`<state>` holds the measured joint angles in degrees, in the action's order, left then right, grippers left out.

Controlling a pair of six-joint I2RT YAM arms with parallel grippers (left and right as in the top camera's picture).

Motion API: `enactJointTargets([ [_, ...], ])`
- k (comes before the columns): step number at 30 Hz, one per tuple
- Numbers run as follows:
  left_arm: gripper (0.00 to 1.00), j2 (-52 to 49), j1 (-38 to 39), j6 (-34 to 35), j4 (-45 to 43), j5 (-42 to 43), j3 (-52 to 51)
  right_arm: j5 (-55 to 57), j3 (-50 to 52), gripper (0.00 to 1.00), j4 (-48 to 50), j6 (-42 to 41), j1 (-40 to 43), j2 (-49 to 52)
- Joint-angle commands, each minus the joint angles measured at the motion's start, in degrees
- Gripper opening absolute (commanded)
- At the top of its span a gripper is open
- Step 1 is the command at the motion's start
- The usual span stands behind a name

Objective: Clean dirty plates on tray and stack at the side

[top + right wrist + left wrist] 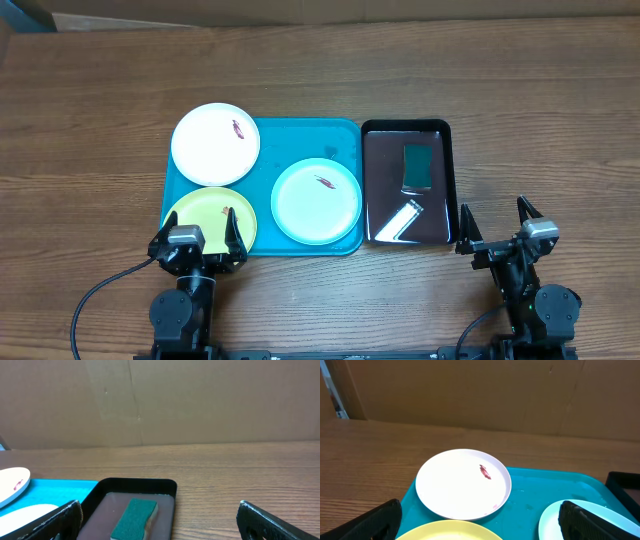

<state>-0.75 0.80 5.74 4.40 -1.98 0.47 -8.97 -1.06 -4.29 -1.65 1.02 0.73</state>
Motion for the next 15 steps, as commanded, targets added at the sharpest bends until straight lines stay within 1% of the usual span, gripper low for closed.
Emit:
enactJointTargets([
  [1, 1.00, 0.5, 0.7, -0.9, -0.1, 0.3, -0.2, 0.3, 0.6, 1.00, 0.3, 0.2, -0.3, -0.6],
  [15, 1.00, 0.5, 0.7, -0.9, -0.2, 0.4, -0.2, 0.3, 0.6, 1.00, 0.3, 0.2, -0.3, -0.6],
])
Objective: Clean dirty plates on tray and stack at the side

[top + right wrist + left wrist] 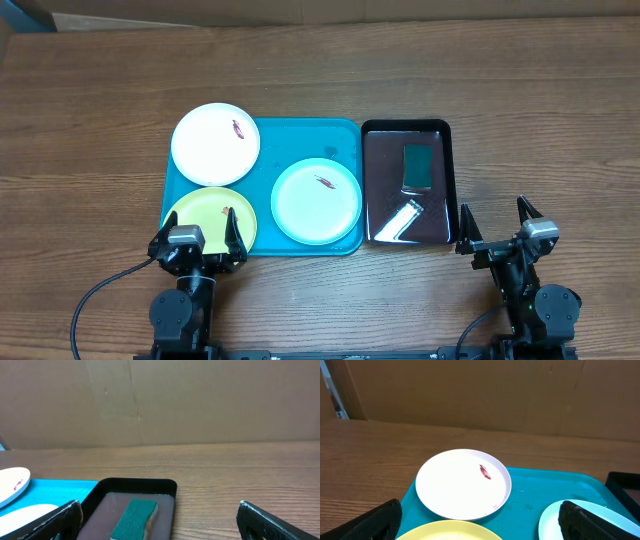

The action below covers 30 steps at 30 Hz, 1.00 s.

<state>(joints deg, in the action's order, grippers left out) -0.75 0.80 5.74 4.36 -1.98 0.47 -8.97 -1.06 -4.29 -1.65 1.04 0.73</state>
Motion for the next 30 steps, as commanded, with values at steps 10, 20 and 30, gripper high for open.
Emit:
enactJointTargets([
  [10, 1.00, 0.5, 0.7, -0.4, 0.0, 1.8, -0.2, 0.3, 0.6, 1.00, 0.3, 0.2, -0.3, -0.6],
  [20, 1.00, 0.5, 0.7, -0.6, 0.1, 1.6, -0.2, 0.3, 0.6, 1.00, 0.3, 0.2, -0.3, -0.6],
  [30, 1.00, 0.5, 0.7, 3.2, 2.6, 1.4, 1.7, 0.3, 0.6, 1.00, 0.3, 0.2, -0.3, -0.6],
])
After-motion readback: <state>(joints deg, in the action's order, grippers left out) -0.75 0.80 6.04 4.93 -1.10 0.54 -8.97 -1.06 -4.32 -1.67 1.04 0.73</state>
